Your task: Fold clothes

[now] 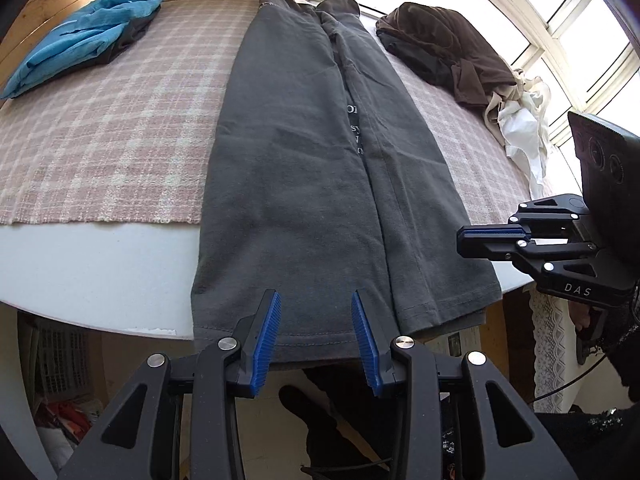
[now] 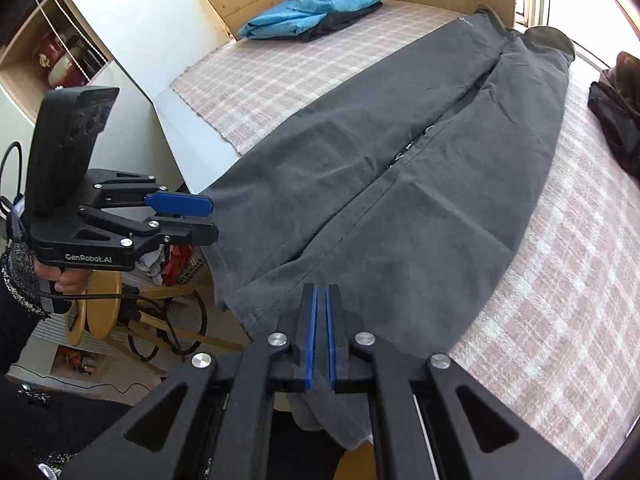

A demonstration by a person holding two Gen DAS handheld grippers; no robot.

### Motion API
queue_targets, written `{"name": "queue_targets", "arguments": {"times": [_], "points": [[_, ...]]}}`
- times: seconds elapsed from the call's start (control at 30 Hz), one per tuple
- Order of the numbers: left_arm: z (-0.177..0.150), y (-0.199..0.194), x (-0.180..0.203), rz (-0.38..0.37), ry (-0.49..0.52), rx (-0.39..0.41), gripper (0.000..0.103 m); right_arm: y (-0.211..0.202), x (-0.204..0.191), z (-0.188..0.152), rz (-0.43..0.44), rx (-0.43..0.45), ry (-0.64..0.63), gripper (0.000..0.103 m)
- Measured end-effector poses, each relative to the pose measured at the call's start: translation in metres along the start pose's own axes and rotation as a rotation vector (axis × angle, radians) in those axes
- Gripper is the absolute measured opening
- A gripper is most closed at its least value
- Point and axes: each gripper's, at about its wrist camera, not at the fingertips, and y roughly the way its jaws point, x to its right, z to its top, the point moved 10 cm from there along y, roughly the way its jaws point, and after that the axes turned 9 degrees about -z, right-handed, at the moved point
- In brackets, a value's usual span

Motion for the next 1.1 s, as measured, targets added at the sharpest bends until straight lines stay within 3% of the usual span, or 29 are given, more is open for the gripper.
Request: {"name": "queue_targets", "arguments": {"times": [0.1,0.2,0.27,0.3,0.33,0.5,0.6,0.67,0.73,0.8,0.97,1.1], "points": [[-0.003,-0.011,-0.016,-0.003,-0.065,0.036,0.035,-0.003,0.001,0.006,-0.007,-0.035,-0.036,0.005],[-0.009,-0.024,-0.020,-0.010,-0.110,0.078,0.035,-0.039,0.029,0.043,-0.037,0.052,-0.021,0.007],[-0.009,-0.029,-0.020,-0.007,-0.129,0.098,0.035,-0.058,0.058,0.074,-0.052,0.094,0.015,0.026],[-0.008,-0.030,-0.019,-0.006,-0.136,0.105,0.035,-0.065,0.076,0.092,-0.070,0.118,0.037,0.045],[-0.005,-0.029,-0.016,-0.018,-0.140,0.109,0.035,-0.069,0.093,0.111,-0.098,0.147,0.056,0.054],[0.041,-0.012,-0.008,-0.022,-0.130,0.136,0.035,-0.029,0.151,0.192,-0.126,0.154,0.111,0.054],[0.072,0.011,-0.008,-0.021,-0.104,0.134,0.035,0.016,0.171,0.219,-0.200,0.109,0.112,0.052],[0.080,0.029,-0.015,-0.006,-0.110,0.103,0.035,0.048,0.179,0.224,-0.228,0.056,0.102,0.052],[0.077,0.043,-0.023,0.041,-0.101,0.058,0.035,0.071,0.174,0.218,-0.202,0.001,0.067,0.055],[0.073,0.045,-0.026,0.048,-0.089,0.056,0.035,0.071,0.162,0.220,-0.202,0.021,-0.033,0.055],[0.068,0.040,-0.032,0.062,-0.102,0.017,0.034,0.027,0.184,0.219,-0.061,0.110,0.084,0.055],[0.072,0.022,-0.038,0.032,-0.130,0.015,0.034,-0.017,0.195,0.181,0.016,0.177,0.193,0.055]]}}
